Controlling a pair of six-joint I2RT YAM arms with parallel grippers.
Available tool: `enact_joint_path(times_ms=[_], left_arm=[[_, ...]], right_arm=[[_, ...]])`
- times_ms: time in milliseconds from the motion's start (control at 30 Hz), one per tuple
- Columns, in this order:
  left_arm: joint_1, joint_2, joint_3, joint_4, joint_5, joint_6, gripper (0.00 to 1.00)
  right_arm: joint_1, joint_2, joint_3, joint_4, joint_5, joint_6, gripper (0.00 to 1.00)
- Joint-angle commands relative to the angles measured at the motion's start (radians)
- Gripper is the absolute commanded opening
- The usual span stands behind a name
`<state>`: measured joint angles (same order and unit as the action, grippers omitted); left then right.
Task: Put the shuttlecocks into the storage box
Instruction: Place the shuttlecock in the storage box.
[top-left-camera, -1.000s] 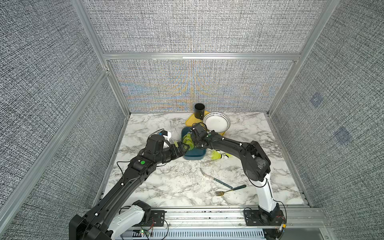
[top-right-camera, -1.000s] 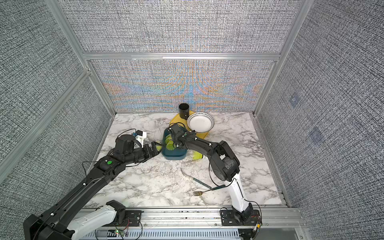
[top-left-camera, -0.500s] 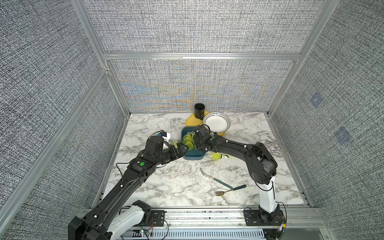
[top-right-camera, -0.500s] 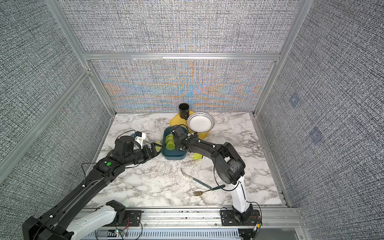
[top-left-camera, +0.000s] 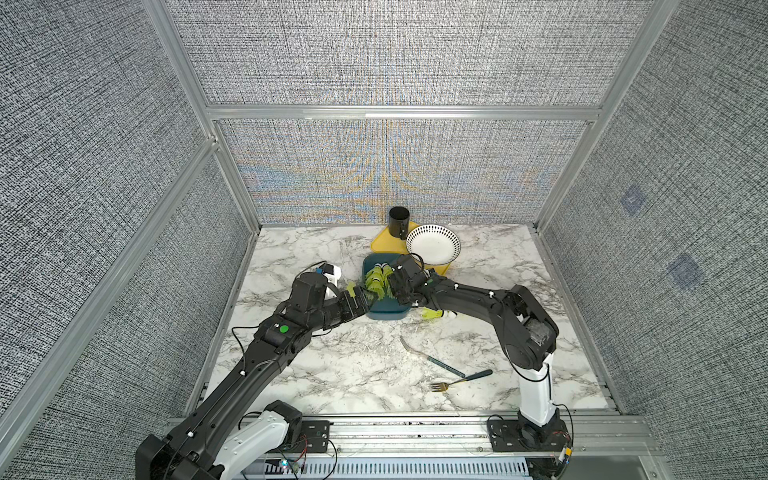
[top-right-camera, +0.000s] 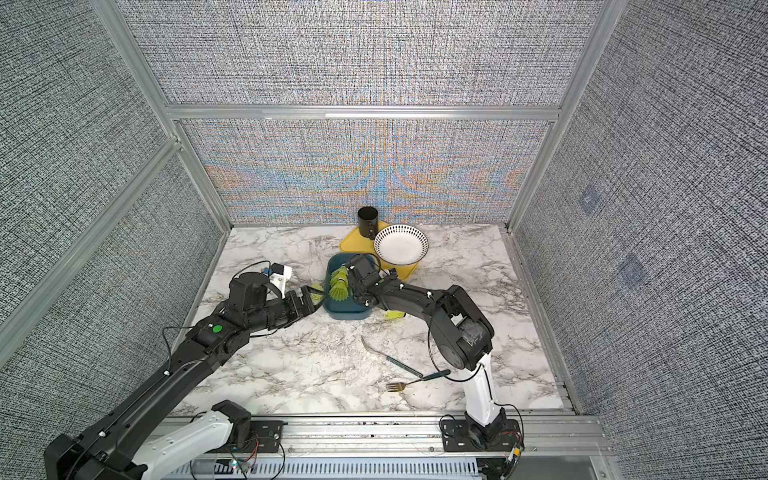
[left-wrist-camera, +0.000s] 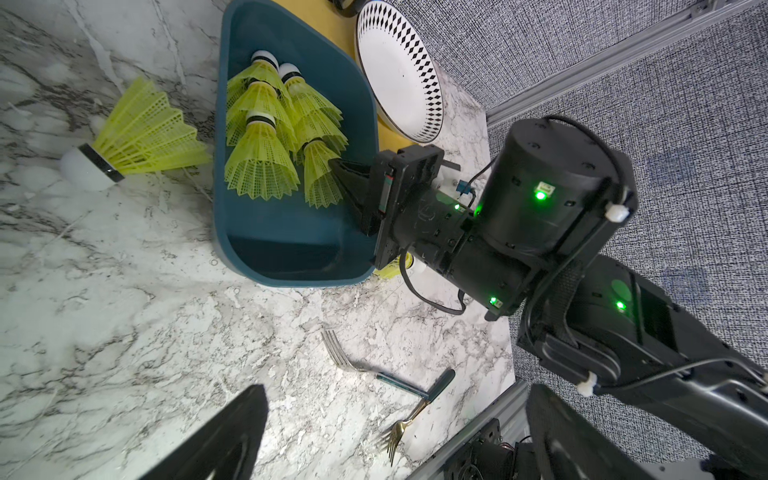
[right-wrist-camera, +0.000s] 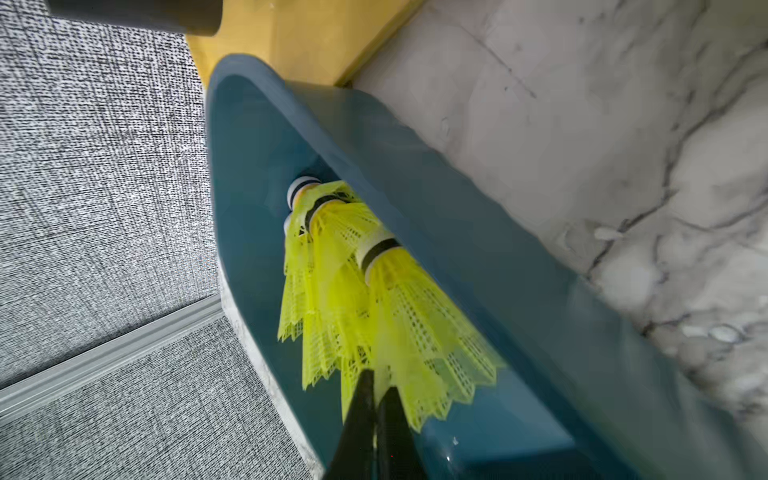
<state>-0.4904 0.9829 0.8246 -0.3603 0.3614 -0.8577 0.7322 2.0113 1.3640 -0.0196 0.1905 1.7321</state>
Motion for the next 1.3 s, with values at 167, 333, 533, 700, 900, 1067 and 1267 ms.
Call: enact_joint_path(times_ms=[167,333,533,700,900,1067,1267], left_arm=[[0.001,-0.003,-0.004,0.006,-0.012,0.006,1.0],[0.0,0.006,-0.008,0.004,-0.006,0.006,1.0],[0.0,0.003,-0.007,0.004,-0.015,0.002,1.0],[0.001,0.007,-0.007,0.005,-0.011,0.0,1.0],[0.001,0.005,-0.005,0.003,-0.012,-0.003,1.0],[0.001,0.009,-0.004,0.003,-0.013,-0.004,1.0],[0.001,0.028,0.001,0.011,-0.001,-0.002,1.0]], right_arm=[[-0.002,-0.005,-0.074,0.266,0.001,-0.047,0.0],[-0.008,0.02,-0.052,0.3,-0.007,-0.059,0.0],[-0.014,0.047,-0.045,0.313,-0.032,-0.053,0.0],[-0.02,0.065,-0.044,0.315,-0.046,-0.057,0.0],[-0.024,0.067,-0.043,0.302,-0.069,-0.063,0.01],[-0.021,0.03,-0.042,0.242,-0.06,-0.067,0.44],[-0.02,-0.002,-0.034,0.195,-0.068,-0.063,0.73]])
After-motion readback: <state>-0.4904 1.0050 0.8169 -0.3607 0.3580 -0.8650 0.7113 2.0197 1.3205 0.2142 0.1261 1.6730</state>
